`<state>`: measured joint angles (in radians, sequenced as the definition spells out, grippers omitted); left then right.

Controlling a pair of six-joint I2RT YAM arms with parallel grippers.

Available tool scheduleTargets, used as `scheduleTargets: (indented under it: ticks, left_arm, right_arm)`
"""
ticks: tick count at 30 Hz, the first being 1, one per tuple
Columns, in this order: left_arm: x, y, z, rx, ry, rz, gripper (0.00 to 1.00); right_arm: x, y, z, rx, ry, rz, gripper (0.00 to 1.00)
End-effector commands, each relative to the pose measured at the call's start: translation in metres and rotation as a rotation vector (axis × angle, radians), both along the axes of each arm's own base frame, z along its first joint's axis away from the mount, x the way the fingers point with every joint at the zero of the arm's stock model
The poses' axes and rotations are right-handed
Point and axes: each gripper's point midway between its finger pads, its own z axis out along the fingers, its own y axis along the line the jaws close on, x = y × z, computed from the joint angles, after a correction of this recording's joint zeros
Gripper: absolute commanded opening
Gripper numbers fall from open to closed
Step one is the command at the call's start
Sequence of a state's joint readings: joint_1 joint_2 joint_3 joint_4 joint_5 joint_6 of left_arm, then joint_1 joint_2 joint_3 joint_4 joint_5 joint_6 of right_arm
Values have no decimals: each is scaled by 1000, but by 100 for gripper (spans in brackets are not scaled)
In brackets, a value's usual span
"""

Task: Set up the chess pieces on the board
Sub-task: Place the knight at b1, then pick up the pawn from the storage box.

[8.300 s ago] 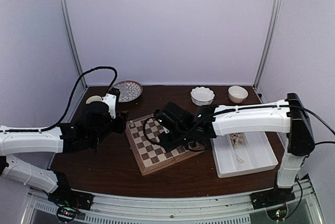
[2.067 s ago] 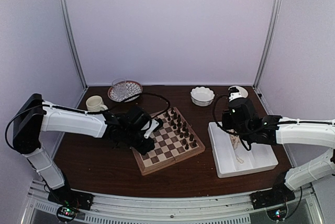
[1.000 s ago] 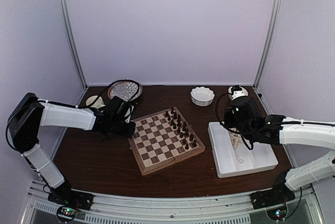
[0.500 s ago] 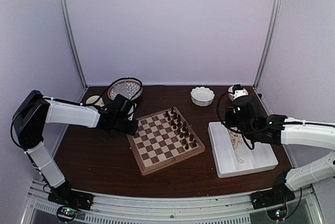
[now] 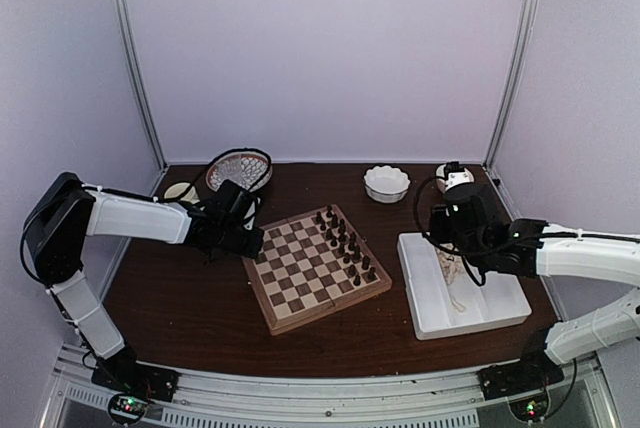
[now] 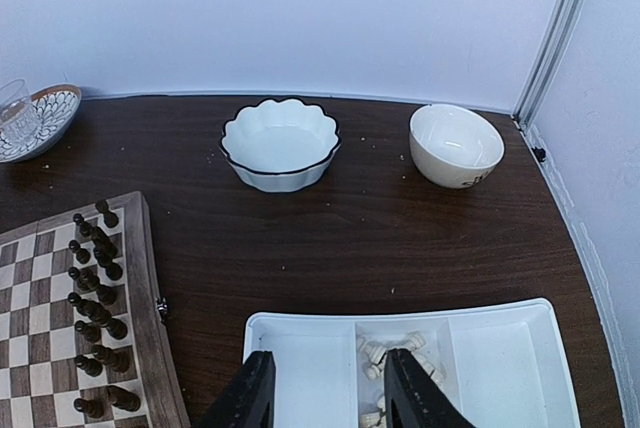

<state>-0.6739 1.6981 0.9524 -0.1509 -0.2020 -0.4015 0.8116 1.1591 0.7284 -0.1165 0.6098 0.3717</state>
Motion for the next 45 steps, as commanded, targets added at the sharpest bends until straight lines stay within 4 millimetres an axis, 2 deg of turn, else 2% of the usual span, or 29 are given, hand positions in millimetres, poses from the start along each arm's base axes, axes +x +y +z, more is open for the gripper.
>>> scheduleTargets:
  ticks: [1, 8, 14, 17, 22, 27, 34, 39, 45]
  left_arm:
    - [3, 2, 2, 13, 3, -2, 22]
    - [-5, 2, 10, -21, 5, -9, 32]
    - [-19, 11, 35, -70, -24, -2, 43]
    - [-27, 15, 48, -98, -49, -13, 45]
    - [-47, 1, 69, -220, -109, -132, 47]
    - [-68, -20, 82, -310, -186, -278, 47]
    - [-80, -26, 96, -316, -267, -334, 47]
    - [-83, -25, 104, -326, -293, -337, 48]
    - [-85, -23, 108, -327, -299, -336, 48]
  right_arm:
    - [1, -3, -3, 1, 5, -18, 40]
    - [1, -2, -4, 0, 10, -14, 40]
    - [1, -3, -5, -2, 11, -14, 40]
    - [1, -3, -5, -7, 14, -15, 40]
    - [-2, -10, -11, -18, 35, -43, 40]
    - [-7, -28, -33, -2, 113, -96, 36]
    - [6, -55, -85, 81, 296, -145, 27]
    - [20, -51, -111, 100, 392, -151, 25]
    - [36, -47, -128, 89, 442, -172, 25]
